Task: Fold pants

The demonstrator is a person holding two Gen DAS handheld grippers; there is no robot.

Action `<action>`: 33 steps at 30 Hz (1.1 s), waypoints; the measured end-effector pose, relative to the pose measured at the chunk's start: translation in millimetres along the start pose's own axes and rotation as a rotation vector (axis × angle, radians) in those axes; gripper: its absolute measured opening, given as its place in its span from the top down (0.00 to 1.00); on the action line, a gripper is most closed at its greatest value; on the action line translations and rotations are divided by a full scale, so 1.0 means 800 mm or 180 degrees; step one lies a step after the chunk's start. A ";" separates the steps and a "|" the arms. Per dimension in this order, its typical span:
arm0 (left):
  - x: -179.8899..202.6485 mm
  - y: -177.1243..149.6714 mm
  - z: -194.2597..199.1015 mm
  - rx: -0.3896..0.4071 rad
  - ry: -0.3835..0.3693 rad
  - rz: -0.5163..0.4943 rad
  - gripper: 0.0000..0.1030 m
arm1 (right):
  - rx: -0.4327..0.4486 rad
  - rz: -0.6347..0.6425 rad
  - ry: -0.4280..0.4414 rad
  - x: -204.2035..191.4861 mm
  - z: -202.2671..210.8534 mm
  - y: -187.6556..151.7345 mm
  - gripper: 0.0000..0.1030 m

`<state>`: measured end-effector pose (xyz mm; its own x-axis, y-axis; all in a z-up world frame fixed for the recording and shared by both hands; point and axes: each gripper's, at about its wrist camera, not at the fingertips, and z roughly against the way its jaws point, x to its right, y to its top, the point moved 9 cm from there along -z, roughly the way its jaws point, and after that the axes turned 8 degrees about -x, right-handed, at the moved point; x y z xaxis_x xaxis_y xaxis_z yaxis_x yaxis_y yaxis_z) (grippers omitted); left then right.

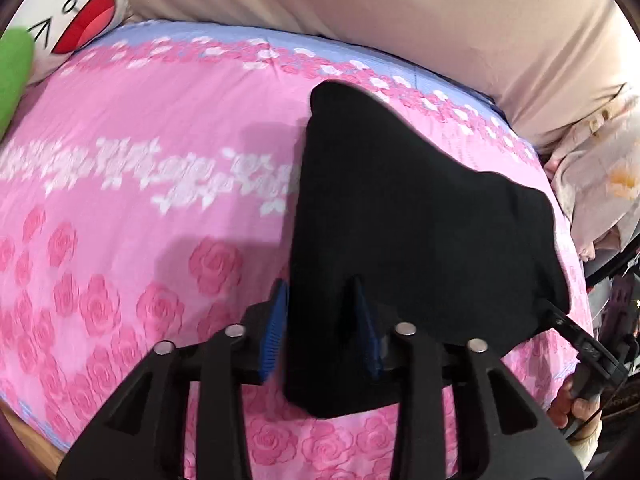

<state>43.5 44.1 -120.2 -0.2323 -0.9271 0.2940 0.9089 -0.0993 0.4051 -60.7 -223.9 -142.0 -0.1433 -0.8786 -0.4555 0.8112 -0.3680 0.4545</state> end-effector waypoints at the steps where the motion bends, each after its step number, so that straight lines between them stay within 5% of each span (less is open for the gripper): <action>1: -0.001 0.003 0.013 0.0082 0.0037 0.0007 0.68 | 0.0087 -0.0051 -0.0073 0.002 0.018 0.000 0.50; 3: 0.003 0.022 0.047 0.0412 0.0167 -0.0039 0.69 | 0.0330 0.0107 -0.0387 -0.004 0.052 0.014 0.51; 6: 0.030 0.066 0.084 0.0820 0.0350 -0.0184 0.61 | 0.0638 0.0604 -0.0687 -0.055 0.090 0.050 0.75; 10: 0.064 0.114 0.036 0.0710 0.0567 -0.0358 0.60 | 0.0502 0.1045 -0.0543 -0.117 0.048 0.092 0.96; 15: 0.030 0.156 -0.088 0.0233 0.1082 -0.0252 0.56 | 0.0123 0.0927 -0.0858 -0.077 -0.055 0.134 1.00; 16: 0.024 0.159 -0.098 0.0227 0.1119 -0.0211 0.43 | 0.0055 0.0805 -0.0832 -0.060 -0.070 0.141 1.00; 18: 0.012 0.161 -0.111 0.0136 0.1017 -0.0096 0.39 | 0.0055 0.0621 -0.0613 -0.044 -0.076 0.142 1.00; 23: 0.016 0.151 -0.070 0.0444 0.1018 -0.0185 0.39 | 0.0324 0.0733 -0.0749 -0.074 -0.036 0.136 1.00; 26: 0.010 0.145 -0.065 0.0478 0.1068 -0.0163 0.39 | 0.0208 0.0683 -0.1056 -0.040 -0.054 0.133 1.00; 33: 0.008 0.101 -0.003 0.0617 0.0928 -0.0217 0.40 | 0.0421 0.0665 -0.0841 -0.056 0.011 0.096 1.00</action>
<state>116.6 28.9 -87.4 -0.1561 -0.9877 0.0126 0.8056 -0.1199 0.5802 3.1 -215.7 -80.2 -0.1377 -0.9810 -0.1365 0.7605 -0.1930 0.6199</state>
